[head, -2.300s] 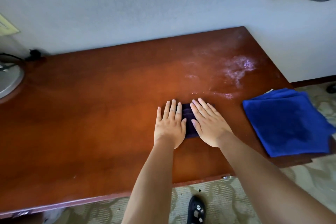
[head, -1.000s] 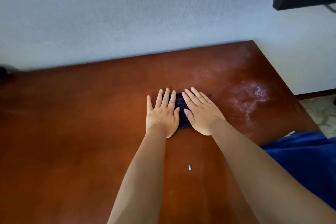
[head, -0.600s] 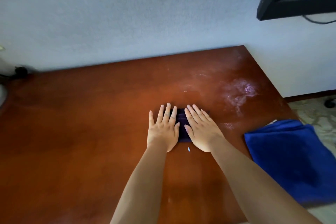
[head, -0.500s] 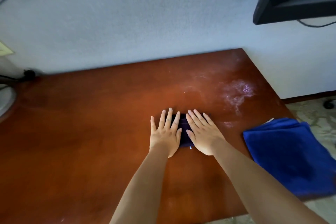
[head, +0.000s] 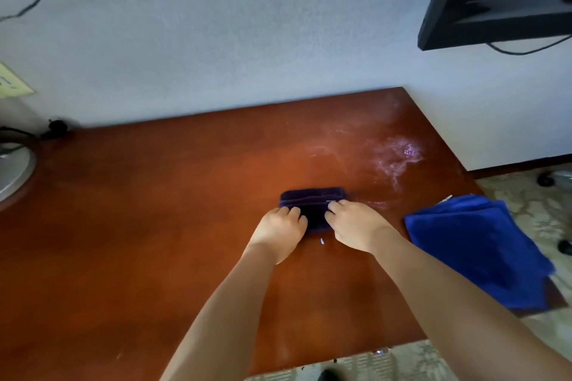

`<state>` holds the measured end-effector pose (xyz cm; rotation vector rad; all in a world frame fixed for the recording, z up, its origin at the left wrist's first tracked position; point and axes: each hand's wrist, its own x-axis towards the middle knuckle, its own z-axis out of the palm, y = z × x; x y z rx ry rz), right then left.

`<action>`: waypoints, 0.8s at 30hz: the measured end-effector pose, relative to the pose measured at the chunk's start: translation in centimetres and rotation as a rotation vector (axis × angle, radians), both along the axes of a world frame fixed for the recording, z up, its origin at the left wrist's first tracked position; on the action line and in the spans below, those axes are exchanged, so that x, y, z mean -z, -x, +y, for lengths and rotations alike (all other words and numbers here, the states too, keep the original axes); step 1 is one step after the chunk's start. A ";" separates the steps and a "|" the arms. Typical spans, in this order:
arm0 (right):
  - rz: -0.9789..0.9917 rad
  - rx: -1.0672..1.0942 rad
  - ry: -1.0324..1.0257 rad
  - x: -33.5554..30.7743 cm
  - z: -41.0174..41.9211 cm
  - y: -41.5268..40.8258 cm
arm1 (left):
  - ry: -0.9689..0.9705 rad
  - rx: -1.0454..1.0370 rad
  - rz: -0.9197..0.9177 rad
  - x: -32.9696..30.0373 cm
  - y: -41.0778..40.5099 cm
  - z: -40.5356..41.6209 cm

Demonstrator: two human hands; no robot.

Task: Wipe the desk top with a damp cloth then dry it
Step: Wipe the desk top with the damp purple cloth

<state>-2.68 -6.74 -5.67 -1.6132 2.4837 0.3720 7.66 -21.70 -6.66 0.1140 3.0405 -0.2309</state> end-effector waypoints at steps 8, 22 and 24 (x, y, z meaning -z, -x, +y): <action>-0.058 0.054 0.098 -0.4 1.5 -1.4 | -0.073 0.073 -0.035 -0.8 -1.3 0.2; -0.217 0.380 0.216 3.5 -1.1 -2.6 | -0.394 -0.543 0.095 2.0 0.3 1.8; -0.178 0.372 0.221 4.1 -1.3 -2.4 | -0.387 -0.619 0.072 2.9 1.1 2.0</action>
